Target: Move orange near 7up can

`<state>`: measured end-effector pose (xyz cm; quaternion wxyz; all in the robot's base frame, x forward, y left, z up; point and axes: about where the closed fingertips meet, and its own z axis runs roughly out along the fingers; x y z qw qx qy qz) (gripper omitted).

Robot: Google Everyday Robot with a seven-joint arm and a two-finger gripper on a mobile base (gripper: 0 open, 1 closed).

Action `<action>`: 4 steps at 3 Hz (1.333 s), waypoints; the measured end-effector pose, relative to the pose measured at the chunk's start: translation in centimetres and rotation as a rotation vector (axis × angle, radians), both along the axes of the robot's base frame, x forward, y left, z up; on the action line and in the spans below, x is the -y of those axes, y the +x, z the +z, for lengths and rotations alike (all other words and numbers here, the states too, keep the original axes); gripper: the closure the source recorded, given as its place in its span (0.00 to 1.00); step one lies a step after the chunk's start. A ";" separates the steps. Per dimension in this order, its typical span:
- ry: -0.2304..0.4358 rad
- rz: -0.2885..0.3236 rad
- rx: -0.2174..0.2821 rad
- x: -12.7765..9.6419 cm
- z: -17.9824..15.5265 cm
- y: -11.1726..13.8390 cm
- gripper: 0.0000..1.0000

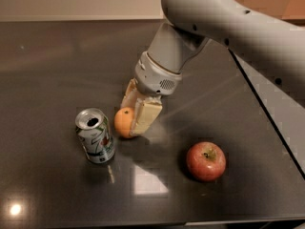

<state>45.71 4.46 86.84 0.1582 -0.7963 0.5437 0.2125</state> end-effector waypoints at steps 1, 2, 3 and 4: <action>-0.007 -0.004 -0.012 0.0 -0.6 0.2 0.38; -0.017 -0.011 -0.020 0.1 -1.1 0.5 0.15; -0.025 -0.028 -0.023 0.6 -1.5 1.0 0.00; -0.025 -0.028 -0.022 0.5 -1.5 1.0 0.00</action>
Offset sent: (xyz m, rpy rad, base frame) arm 0.0106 -0.0060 -0.0186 -0.0312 0.0339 -0.0243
